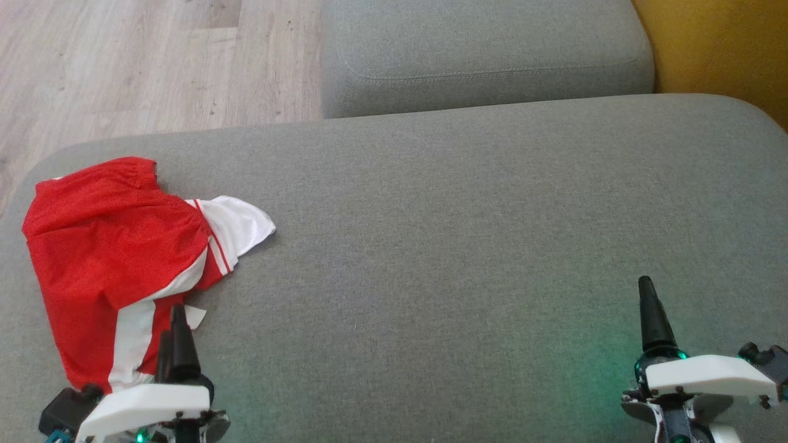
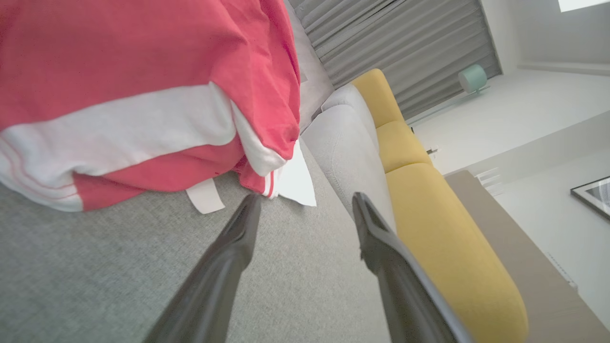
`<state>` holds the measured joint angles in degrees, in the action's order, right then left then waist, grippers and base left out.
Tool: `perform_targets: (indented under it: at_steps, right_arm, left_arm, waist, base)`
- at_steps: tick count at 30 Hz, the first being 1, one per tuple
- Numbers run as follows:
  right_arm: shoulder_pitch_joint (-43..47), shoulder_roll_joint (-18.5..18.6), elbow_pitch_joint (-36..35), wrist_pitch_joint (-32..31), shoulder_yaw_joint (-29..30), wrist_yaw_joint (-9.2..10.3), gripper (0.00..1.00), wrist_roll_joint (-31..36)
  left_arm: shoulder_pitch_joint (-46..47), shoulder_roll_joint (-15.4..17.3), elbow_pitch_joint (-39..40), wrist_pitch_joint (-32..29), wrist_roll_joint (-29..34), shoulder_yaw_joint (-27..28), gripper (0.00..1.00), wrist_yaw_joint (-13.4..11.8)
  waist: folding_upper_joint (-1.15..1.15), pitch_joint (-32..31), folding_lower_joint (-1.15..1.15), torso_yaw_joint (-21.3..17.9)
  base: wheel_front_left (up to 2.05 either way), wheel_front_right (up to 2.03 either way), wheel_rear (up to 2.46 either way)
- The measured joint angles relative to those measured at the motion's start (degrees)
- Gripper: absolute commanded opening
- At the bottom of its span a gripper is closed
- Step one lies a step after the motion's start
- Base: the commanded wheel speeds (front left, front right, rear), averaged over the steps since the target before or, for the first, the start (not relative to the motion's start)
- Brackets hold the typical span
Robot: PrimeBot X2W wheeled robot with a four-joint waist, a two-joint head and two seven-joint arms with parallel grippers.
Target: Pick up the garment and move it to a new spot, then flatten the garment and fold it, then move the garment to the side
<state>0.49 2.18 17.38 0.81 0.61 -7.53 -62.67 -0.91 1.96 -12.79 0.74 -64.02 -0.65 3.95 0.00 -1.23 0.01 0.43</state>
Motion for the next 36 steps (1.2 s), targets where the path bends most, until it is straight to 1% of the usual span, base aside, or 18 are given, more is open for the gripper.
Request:
perform_targets:
  at_steps: [1,7,16,25,36]
  right_arm:
    - [0.0,0.0,0.0,0.0,0.0,0.0,1.0,0.0]
    - [0.0,0.0,-0.3,0.8,-0.8,0.0,1.0,4.2]
    - [0.0,0.0,-0.7,2.4,-2.0,0.0,1.0,10.5]
    - [0.0,0.0,-0.9,3.8,-3.2,0.0,1.0,15.9]
    - [0.0,0.0,-1.3,5.3,-4.8,0.0,1.0,24.2]
  left_arm:
    - [0.0,0.0,0.0,0.0,0.0,0.0,1.0,0.0]
    - [-0.8,0.0,0.7,0.9,4.7,-1.1,1.0,-1.1]
    - [-0.8,0.0,1.9,2.5,11.3,-2.5,1.0,-1.9]
    - [-0.8,0.1,2.7,3.9,17.1,-3.6,1.0,-2.4]
    - [-1.9,0.1,3.4,5.5,25.1,-5.1,1.0,-2.8]
  waist:
    - [0.0,0.0,0.0,0.0]
    - [0.0,-0.1,0.0,0.1]
    - [0.0,-0.4,0.0,0.1]
    - [0.0,-0.4,0.0,0.1]
    - [0.0,-0.6,0.0,0.6]
  base:
    - [0.0,0.0,0.0]
    - [0.0,0.0,0.0]
    - [0.0,0.0,0.0]
    - [0.0,0.0,0.0]
    - [0.0,0.0,0.0]
